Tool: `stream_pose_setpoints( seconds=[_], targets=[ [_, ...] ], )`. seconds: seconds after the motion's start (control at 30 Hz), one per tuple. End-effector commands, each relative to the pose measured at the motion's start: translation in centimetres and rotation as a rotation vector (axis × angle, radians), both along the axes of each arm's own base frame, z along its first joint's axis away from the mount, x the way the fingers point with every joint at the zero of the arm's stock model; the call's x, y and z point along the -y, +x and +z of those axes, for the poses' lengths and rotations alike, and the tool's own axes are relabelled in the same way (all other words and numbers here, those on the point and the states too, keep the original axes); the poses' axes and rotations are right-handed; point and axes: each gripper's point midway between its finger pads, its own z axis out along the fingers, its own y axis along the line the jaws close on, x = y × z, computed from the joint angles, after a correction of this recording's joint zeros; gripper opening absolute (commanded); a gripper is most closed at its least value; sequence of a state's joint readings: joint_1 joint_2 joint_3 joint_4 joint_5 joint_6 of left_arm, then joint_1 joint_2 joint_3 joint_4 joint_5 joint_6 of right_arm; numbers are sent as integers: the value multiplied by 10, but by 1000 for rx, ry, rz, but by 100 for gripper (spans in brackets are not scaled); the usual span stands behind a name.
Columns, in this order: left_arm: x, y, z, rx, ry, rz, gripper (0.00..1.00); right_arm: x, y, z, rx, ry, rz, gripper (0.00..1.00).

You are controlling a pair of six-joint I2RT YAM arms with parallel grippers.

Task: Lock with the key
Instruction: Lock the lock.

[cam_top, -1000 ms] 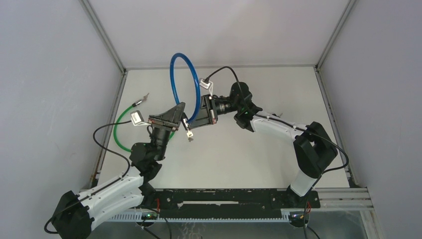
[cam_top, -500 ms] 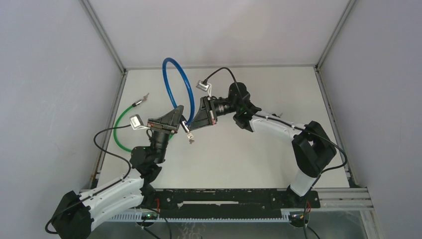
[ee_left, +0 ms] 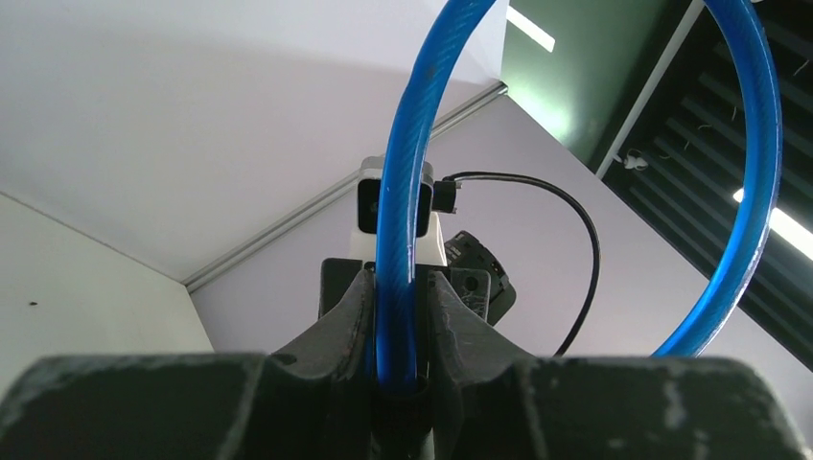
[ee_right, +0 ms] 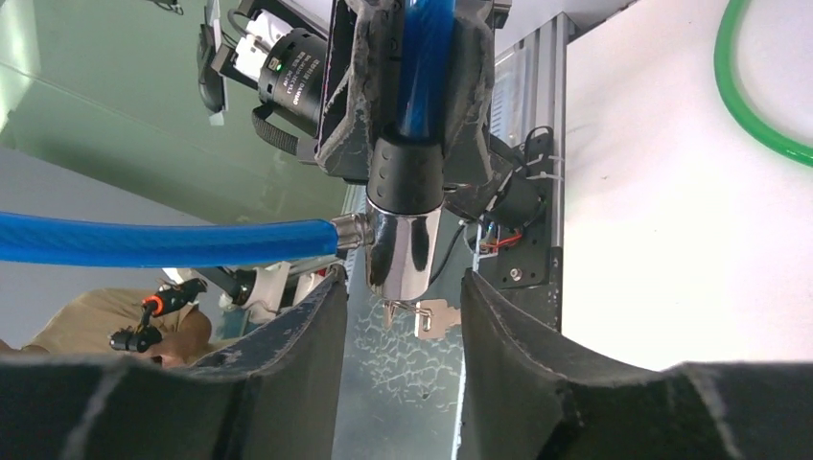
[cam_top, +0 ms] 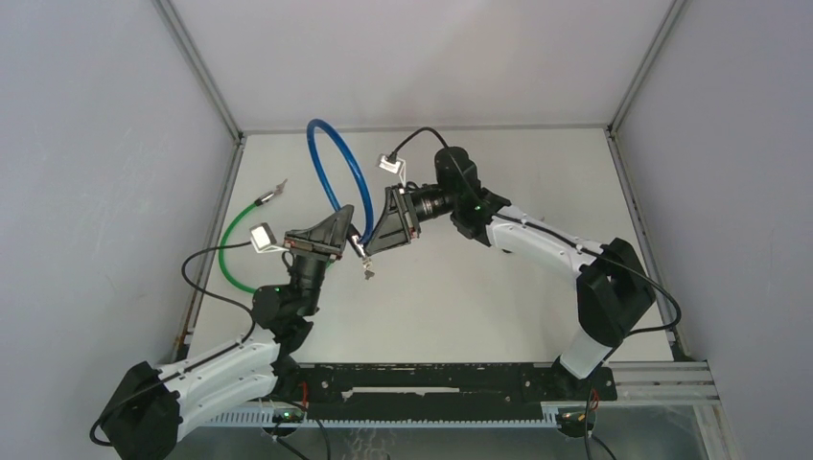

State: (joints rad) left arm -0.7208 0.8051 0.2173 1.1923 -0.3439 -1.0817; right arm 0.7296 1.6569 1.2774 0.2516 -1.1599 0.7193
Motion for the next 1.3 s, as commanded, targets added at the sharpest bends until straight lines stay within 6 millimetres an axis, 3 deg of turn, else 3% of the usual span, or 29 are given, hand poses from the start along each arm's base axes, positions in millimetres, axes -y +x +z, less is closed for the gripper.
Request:
stream_pose_setpoints(
  seconds=[0.0,0.47,0.63,0.73,0.83,0.87,1.03,1.17,1.27],
  targets=[
    [-3,-14,26,104,-36,-18,0,-2,-10,18,92,40,51,54],
    [-1,-18,25,145,-29,-27,0,-17,-11,10,75,35,130,56],
    [-1,-21,28,182,9,-6,0,-19,-7,6,56,32,129,50],
    [-1,-22,29,186,11,-6,0,-21,-5,5,53,33,121,40],
    [1,-22,26,189,27,-5,0,-21,0,4,26,28,117,13],
    [0,-23,24,192,36,0,0,-21,2,5,9,30,122,10],
    [-2,-20,15,168,41,13,0,-19,1,17,7,81,136,21],
    [-4,-20,14,167,40,22,0,-19,1,15,2,79,149,17],
    [-18,-18,12,139,-4,73,0,-13,13,3,-29,43,109,32]
  ],
)
